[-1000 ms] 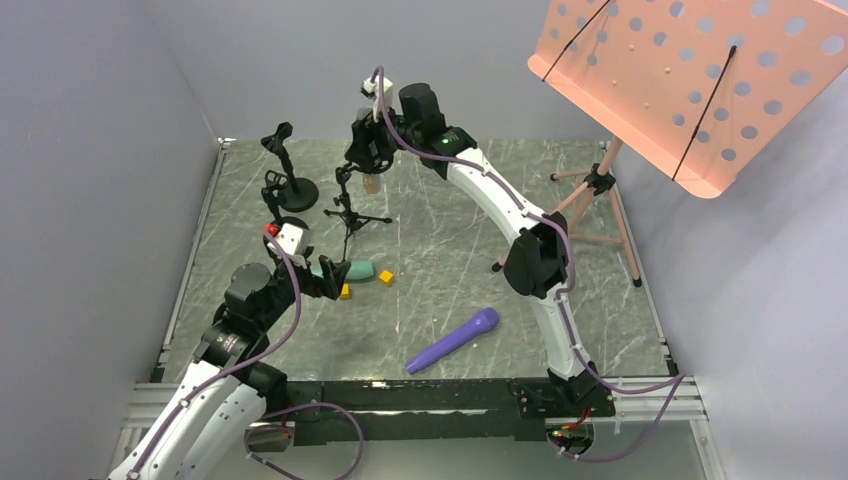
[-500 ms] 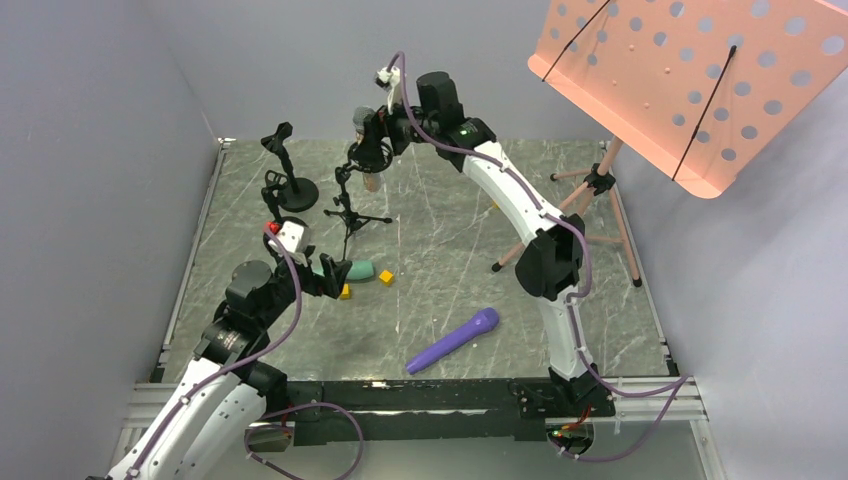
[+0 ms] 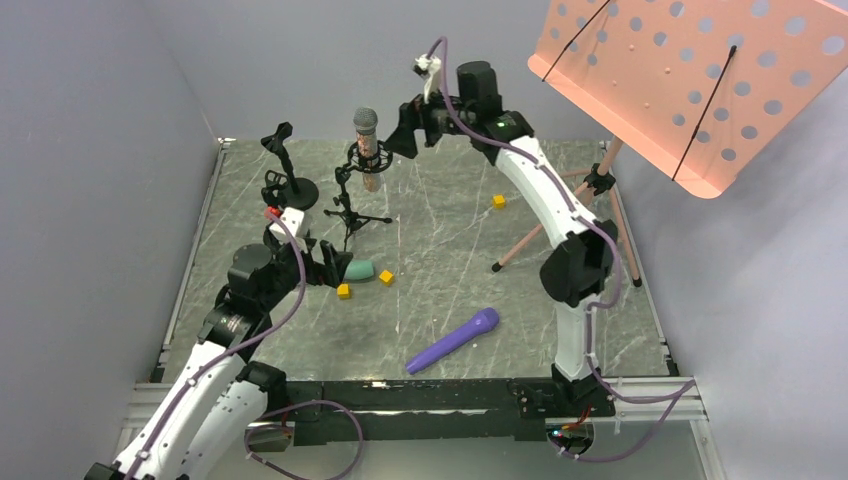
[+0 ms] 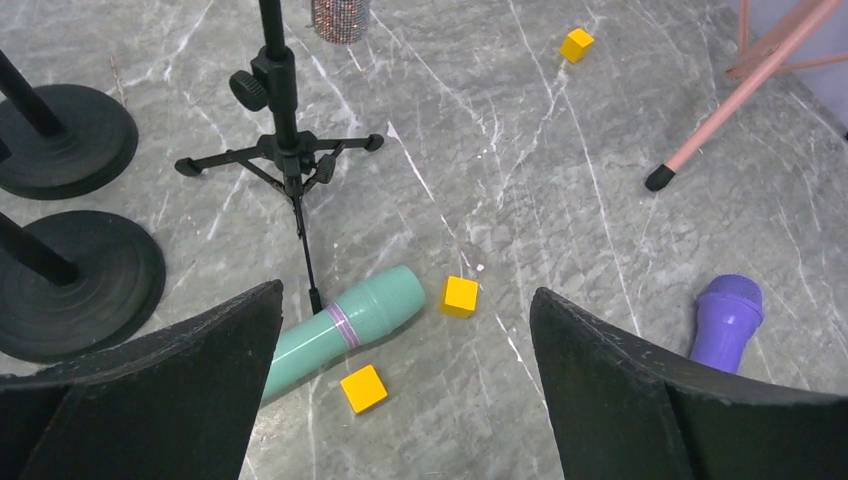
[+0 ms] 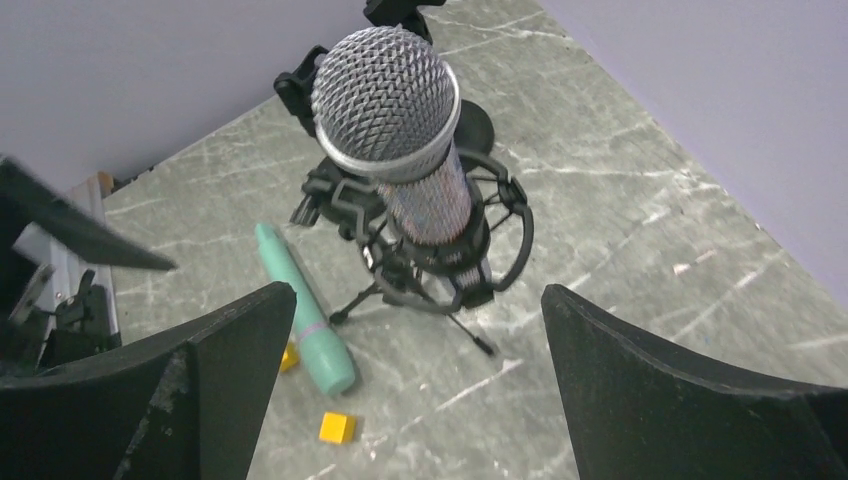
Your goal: Attach the microphones to the stand
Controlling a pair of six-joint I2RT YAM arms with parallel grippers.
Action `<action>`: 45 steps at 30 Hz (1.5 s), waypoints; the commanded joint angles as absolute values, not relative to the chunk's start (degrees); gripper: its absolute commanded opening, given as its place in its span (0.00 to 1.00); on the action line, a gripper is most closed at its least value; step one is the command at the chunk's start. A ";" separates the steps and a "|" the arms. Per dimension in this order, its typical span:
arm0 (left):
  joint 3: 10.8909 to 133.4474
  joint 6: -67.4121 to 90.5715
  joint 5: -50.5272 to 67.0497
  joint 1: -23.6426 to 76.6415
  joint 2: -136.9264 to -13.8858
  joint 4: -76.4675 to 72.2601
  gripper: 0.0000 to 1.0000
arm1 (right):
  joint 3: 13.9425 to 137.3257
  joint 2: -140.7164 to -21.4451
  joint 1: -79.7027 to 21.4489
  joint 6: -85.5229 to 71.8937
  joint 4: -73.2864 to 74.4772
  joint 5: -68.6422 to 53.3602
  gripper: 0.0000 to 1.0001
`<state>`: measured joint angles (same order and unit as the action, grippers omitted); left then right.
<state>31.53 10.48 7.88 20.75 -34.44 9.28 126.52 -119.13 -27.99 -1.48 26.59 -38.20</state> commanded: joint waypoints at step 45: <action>45.37 -4.99 40.75 3.85 -81.27 -32.25 0.60 | 63.63 -78.16 -21.44 26.92 26.36 -71.90 1.00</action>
<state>42.48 -0.40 39.07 2.15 -80.40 -28.45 61.56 -78.54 -21.67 24.01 25.71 -69.56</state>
